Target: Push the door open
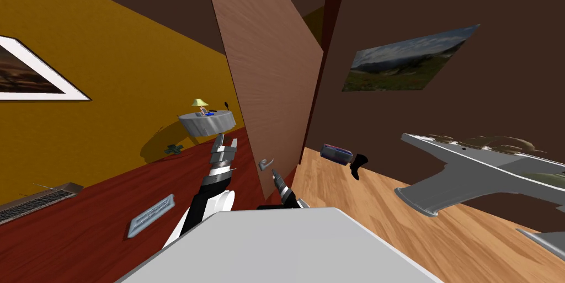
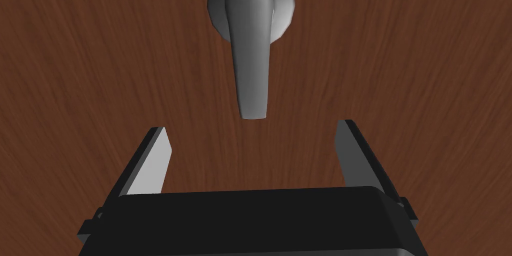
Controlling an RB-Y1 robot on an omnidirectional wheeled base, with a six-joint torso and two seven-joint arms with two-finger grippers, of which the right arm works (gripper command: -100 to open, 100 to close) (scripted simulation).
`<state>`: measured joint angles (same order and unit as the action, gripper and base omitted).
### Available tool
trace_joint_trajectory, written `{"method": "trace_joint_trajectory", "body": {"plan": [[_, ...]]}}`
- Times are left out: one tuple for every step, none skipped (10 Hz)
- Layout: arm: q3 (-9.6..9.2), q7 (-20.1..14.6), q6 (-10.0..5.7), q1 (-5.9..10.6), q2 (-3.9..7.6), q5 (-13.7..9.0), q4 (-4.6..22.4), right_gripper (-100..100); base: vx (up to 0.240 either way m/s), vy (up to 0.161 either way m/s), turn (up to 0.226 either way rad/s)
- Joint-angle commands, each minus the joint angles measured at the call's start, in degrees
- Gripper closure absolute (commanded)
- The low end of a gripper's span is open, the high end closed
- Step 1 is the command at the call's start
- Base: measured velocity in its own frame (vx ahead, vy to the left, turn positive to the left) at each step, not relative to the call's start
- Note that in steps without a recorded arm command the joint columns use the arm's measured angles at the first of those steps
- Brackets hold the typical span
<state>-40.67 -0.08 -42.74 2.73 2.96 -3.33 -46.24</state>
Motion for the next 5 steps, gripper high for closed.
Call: {"method": "trace_joint_trajectory", "body": {"plan": [[0.21, 0.09, -0.04, 0.1, -0.02, 0.0, 0.09, -100, 0.164, 0.14, 0.016], [0.4, 0.16, -0.13, 0.21, -0.3, -0.01, 0.29, -100, 0.173, 0.115, 0.026], [0.58, 0.23, -0.21, 0.31, -0.72, -0.01, 0.46, -100, 0.184, 0.143, 0.032], [0.72, 0.28, -0.27, 0.38, -1.19, -0.02, 0.59, -100, 0.15, 0.147, 0.018], [0.62, 0.27, -0.3, 0.34, -0.97, -0.01, 0.62, -100, 0.051, 0.057, -0.006]]}}
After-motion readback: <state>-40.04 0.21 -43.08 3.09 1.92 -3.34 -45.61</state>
